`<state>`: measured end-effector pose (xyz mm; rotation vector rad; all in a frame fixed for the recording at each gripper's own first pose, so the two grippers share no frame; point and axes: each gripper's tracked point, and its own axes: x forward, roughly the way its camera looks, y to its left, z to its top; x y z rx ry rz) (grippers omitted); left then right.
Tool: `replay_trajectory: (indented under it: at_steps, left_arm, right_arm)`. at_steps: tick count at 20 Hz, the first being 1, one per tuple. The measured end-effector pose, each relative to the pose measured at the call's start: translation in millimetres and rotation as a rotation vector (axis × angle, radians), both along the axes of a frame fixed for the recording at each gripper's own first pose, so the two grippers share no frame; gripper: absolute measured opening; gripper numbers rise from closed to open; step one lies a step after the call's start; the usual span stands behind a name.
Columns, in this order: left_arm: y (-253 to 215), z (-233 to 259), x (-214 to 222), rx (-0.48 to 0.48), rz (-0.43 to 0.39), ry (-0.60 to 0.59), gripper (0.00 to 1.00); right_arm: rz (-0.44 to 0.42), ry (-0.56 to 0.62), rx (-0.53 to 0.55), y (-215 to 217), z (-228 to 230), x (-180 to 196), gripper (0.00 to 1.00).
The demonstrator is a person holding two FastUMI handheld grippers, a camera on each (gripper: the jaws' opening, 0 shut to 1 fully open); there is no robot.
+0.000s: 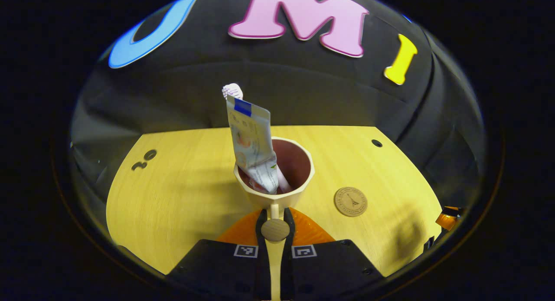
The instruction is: Put the toothbrush and toothpaste on the desktop into the cup, then pick up the cup and place it on the coaster on the desktop.
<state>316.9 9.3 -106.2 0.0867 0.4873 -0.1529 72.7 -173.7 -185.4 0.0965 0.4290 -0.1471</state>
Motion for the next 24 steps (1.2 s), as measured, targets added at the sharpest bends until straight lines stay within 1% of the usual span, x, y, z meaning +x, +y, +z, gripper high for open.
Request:
replay_trajectory:
  at_steps: [2, 3, 6, 7, 9, 10, 11, 12, 13, 14, 15, 17, 18, 19, 21, 22, 24]
  left_arm:
    - [-54, -5, 7, 0.011, -0.092, 0.013, 0.14]
    - [-68, -8, 7, 0.02, -0.118, 0.02, 0.13]
    - [-133, -44, 9, 0.053, -0.221, 0.074, 0.13]
    - [-142, -52, 8, 0.06, -0.236, 0.084, 0.13]
    - [-152, -68, 7, 0.097, -0.255, 0.105, 0.13]
    - [-151, -71, 8, 0.111, -0.256, 0.109, 0.18]
    - [-153, -73, 10, 0.122, -0.255, 0.117, 0.13]
    - [-153, -73, 12, 0.127, -0.254, 0.119, 0.13]
    - [-151, -75, 12, 0.139, -0.245, 0.122, 0.18]
    - [-151, -75, 11, 0.146, -0.238, 0.121, 0.19]
    - [-151, -75, 13, 0.152, -0.225, 0.107, 0.17]
    - [-148, -73, 15, 0.176, -0.206, 0.091, 0.26]
    - [-144, -67, 12, 0.179, -0.198, 0.065, 0.28]
    - [-141, -61, 8, 0.172, -0.194, 0.046, 0.47]
    - [-133, -36, -3, 0.127, -0.168, -0.044, 0.84]
    - [-122, -22, -12, 0.122, -0.139, -0.098, 0.99]
    - [-105, 4, -42, 0.093, -0.091, -0.171, 1.0]
  right_arm:
    - [-0.004, -0.008, 0.015, 0, -2, 0, 0.98]
    - [-0.005, -0.012, 0.021, 0, -1, 0, 0.98]
    - [-0.019, -0.018, 0.045, -3, -5, -2, 0.98]
    - [-0.024, -0.025, 0.072, -4, -5, -3, 0.98]
    - [-0.031, -0.045, 0.068, -7, -1, -6, 0.98]
    - [-0.029, -0.057, 0.067, -7, 3, -4, 0.98]
    - [-0.028, -0.062, 0.063, -7, 3, -3, 0.98]
    - [-0.027, -0.06, 0.064, -6, 1, -2, 0.98]
    - [-0.027, -0.055, 0.069, -6, -1, -3, 0.98]
    - [-0.026, -0.051, 0.071, -6, -3, -4, 0.98]
    - [-0.027, -0.051, 0.067, -6, -4, -6, 0.98]
    - [-0.02, -0.055, 0.059, -6, -4, -8, 0.98]
    - [-0.014, -0.052, 0.055, -5, -4, -8, 0.98]
    - [-0.01, -0.054, 0.053, -4, -3, -9, 0.98]
    - [-0.005, -0.07, 0.05, -2, 3, -9, 0.98]
    - [-0.005, -0.08, 0.051, 0, 6, -8, 0.98]
    - [0.001, -0.087, 0.059, 9, 15, -13, 0.98]
